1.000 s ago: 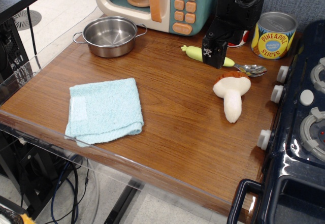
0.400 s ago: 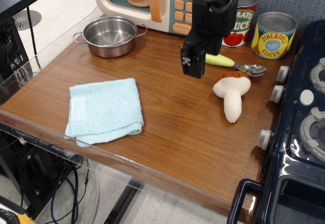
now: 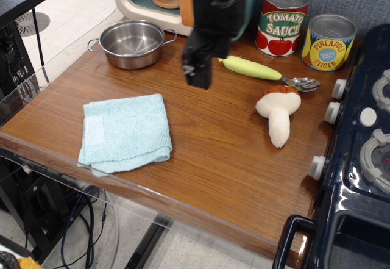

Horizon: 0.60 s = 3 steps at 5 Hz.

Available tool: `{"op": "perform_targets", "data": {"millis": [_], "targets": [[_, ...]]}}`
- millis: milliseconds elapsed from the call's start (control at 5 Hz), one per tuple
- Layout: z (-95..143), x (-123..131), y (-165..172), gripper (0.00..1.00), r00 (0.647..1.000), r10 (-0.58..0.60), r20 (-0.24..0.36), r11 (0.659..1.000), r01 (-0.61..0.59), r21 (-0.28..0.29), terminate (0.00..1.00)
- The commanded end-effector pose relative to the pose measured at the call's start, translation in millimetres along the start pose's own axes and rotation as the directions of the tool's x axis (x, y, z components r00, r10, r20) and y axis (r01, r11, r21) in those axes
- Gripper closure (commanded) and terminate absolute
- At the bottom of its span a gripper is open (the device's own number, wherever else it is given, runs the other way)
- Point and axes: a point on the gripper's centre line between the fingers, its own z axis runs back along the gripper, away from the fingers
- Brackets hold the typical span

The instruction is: Move the blue cloth upward really close to the yellow spoon.

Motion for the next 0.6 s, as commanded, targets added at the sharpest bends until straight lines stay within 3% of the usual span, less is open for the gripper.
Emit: {"op": "perform_targets", "data": {"millis": [0,200,400], "targets": [[-2,-67,-20,0.0,0.99,0.113,-0.08,0.992,-0.108,0.061,0.0],[-17,-91,-35,0.0,0.981,0.17,-0.098,0.985,-0.167,0.032,0.0],[-22,-93,-50,0.0,0.983,0.158,-0.097,0.987,-0.157,0.013,0.0]]}}
